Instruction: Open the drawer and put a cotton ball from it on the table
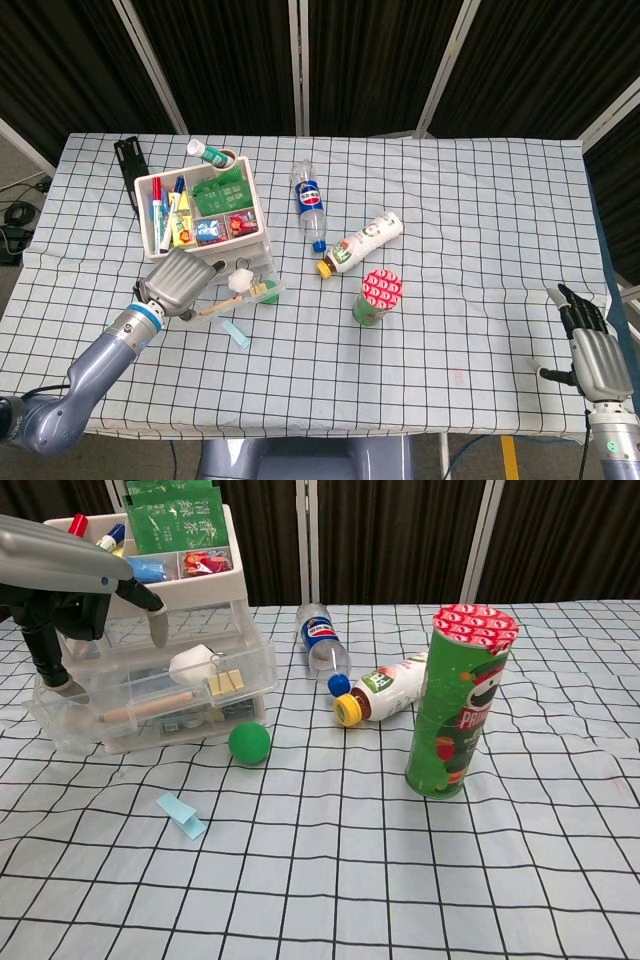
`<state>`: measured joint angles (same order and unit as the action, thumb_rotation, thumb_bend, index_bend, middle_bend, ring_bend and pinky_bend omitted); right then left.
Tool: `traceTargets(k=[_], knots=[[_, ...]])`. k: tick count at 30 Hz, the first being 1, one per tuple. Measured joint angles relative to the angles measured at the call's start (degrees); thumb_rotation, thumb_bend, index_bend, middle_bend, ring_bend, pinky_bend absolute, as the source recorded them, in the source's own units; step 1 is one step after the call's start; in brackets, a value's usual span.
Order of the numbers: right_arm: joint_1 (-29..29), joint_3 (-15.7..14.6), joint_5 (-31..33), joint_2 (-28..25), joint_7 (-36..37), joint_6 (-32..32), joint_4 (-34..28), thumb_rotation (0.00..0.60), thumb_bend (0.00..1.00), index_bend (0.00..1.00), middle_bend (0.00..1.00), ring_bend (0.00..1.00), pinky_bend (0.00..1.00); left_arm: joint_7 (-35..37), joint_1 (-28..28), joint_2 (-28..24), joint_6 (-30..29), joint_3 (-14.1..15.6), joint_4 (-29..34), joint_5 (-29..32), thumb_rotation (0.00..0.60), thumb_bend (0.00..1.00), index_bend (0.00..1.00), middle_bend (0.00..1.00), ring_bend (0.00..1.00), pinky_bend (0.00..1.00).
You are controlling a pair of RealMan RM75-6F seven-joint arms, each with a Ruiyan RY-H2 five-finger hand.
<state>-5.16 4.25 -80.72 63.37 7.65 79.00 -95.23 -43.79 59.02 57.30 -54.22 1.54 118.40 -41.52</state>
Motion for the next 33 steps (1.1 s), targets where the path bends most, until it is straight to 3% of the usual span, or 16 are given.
traceTargets(k=[17,33], knots=[[0.0,0.2,0.4,0.4,-0.1,0.0,0.4,0.6,0.04,0.0,0.0,0.0,0.0,3.0,-1.2,-1.4,2.5,0.9,-0.7,-4.5,0.6,0.0,0.27,0.97,0.89,0.81],[0.0,0.2,0.2,0.3,0.2,0.1,0.3,0.6,0.04,0.0,0.0,0.0,0.0,1.1,-1.6,0.1,-0.3,1.4,-0.5,-4.3,0.6,0.0,0.26,0.97,0.89,0.81]])
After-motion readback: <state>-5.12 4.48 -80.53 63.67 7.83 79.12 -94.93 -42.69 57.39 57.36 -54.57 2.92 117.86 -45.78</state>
